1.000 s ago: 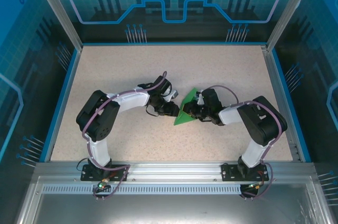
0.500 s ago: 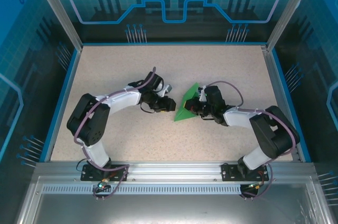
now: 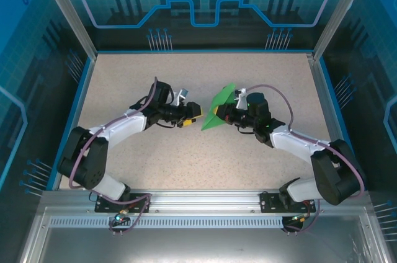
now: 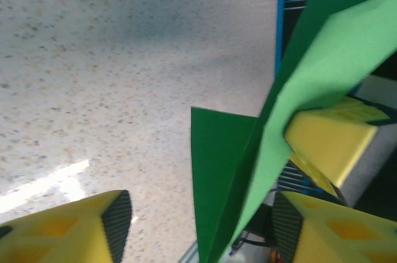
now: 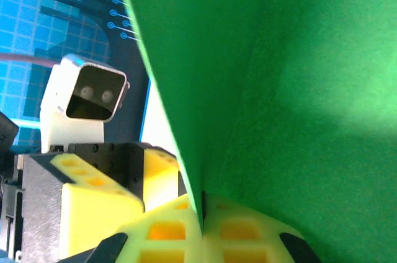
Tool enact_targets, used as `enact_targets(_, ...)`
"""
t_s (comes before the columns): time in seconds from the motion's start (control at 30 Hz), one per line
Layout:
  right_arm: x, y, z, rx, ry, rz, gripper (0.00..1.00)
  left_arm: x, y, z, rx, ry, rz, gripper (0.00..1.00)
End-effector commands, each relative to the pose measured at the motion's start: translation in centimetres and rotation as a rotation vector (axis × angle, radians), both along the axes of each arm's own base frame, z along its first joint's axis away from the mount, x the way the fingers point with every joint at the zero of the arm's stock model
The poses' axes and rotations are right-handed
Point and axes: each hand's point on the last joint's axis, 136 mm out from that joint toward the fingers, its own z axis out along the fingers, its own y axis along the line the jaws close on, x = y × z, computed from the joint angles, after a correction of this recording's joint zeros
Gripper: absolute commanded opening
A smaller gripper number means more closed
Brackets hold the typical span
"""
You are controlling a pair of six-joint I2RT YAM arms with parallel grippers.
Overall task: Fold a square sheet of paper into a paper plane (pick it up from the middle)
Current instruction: Pick up the paper from the center of the table, then turn over the paper at the center of the table.
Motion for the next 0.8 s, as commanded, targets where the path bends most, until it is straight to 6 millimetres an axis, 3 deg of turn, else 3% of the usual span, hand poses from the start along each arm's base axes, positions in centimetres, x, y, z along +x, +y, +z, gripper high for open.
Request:
enact_targets(0.0, 0.6, 0.3, 2.7, 0.054, -0.047, 0.013, 0.03, -0.2, -0.4, 3.3, -0.156, 0.014, 0.058, 0.71)
enact_targets(0.17, 0.9, 0.5, 3.8, 0.110, -0.064, 0.009, 0.03, -0.8, -0.7, 4.6, -0.236, 0.033, 0.091, 0.78)
enact_targets(0.47, 1.1, 0.9, 5.7, 0.161, -0.097, 0.015, 0.02, -2.0, -2.7, 4.9, -0.292, 0.111, 0.049, 0.78)
enact_targets(0.63, 1.2, 0.8, 6.0, 0.177, -0.105, 0.008, 0.02, -2.4, -3.0, 3.9, -0.279, 0.146, 0.038, 0.75)
enact_targets(0.77, 1.1, 0.8, 5.7, 0.190, -0.096, 0.009, 0.02, -2.0, -3.6, 5.1, -0.334, 0.144, 0.027, 0.64)
